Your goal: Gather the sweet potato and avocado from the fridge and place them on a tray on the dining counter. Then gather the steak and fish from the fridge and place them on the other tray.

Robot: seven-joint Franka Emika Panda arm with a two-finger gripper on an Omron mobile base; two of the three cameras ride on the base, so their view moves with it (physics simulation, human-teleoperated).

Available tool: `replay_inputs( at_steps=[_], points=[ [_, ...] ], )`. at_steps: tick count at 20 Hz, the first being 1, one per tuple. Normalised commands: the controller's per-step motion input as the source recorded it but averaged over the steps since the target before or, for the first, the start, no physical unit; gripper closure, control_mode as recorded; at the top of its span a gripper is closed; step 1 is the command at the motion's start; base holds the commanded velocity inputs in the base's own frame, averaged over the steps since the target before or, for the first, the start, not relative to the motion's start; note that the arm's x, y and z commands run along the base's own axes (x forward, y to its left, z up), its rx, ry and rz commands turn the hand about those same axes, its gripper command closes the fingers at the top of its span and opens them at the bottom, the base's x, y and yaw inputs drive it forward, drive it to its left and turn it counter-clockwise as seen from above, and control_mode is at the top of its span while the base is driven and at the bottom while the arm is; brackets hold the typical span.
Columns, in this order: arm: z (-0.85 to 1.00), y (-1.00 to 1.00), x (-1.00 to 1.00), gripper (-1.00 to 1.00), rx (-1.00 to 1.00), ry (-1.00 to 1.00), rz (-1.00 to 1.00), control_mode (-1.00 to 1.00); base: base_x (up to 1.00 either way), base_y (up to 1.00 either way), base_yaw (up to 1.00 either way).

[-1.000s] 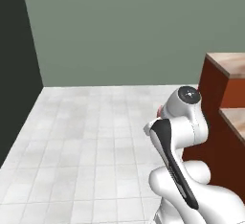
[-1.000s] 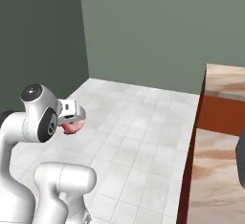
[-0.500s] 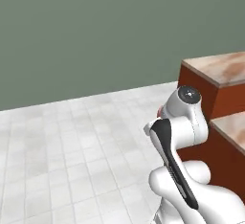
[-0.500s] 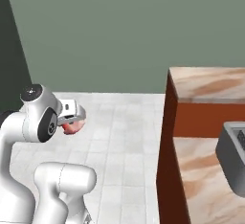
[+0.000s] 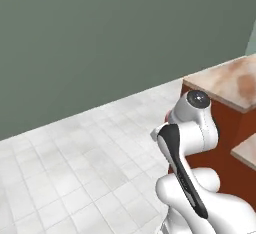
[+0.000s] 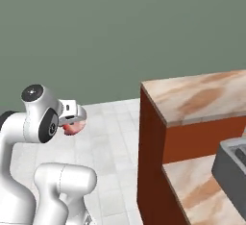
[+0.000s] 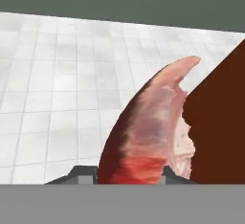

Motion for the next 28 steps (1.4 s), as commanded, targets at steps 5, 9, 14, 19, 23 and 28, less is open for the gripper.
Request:
replay_inputs(
  at_steps=[5,9,14,19,23,28],
  points=[
    [0.00,0.00,0.00,1.00,0.00,0.00,0.00,1.00,0.86,0.60,-0.47],
    [0.00,0.00,0.00,1.00,0.00,0.00,0.00,1.00,0.86,0.62,-0.47],
    [0.00,0.00,0.00,1.00,0.00,0.00,0.00,1.00,0.86,0.62,-0.47],
    [0.00,0.00,0.00,1.00,0.00,0.00,0.00,1.00,0.88,0.57,-0.47],
    [0.00,0.00,0.00,1.00,0.00,0.00,0.00,1.00,0.87,0.55,-0.48],
    [0.00,0.00,0.00,1.00,0.00,0.00,0.00,1.00,0.84,0.56,-0.48]
  ],
)
